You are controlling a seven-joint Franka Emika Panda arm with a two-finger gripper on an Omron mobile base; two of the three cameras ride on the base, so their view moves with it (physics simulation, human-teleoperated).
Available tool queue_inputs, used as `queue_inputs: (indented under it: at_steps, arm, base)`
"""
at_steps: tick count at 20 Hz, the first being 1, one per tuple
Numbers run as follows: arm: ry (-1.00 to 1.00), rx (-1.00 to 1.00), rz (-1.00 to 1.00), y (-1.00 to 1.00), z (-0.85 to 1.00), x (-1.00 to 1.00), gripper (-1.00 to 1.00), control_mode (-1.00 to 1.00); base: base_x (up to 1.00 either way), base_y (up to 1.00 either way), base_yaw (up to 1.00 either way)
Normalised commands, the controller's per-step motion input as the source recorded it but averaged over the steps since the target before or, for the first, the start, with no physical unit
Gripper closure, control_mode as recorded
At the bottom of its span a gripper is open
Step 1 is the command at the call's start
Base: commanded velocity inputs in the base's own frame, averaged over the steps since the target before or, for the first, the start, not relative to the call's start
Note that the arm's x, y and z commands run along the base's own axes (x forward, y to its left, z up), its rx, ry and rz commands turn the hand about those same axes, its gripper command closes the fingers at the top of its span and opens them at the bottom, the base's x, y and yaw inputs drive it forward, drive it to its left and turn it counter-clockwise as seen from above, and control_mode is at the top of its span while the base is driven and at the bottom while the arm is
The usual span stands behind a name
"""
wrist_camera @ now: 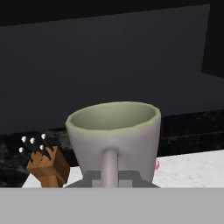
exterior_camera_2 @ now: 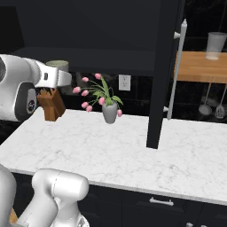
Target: Gather all objects into one cabinet and sort the glasses and bowls to opposite sides.
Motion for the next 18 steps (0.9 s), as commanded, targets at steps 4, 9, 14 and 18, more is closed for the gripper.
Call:
queue_inputs:
  at_steps: [4,9,14,18]
  arm:
    - [-0.03,0.00,0.00,0.33,-0.30,-0.26,1.00,-1.00]
    - [0.00,0.01,0.00,-0.18,-0.32,-0.09,1.00,-1.00]
    - [0.01,0.01,0.02,-0.48,0.00,-0.08,1.00,-1.00]
    - [0.00,0.00,0.02,-0.23,-0.01,-0.67,1.00,-1.00]
  base:
    - [0.00,0.00,0.00]
    - [0.00,0.00,0.00]
    - [0.00,0.00,0.00]
    - [0.00,0.00,0.00]
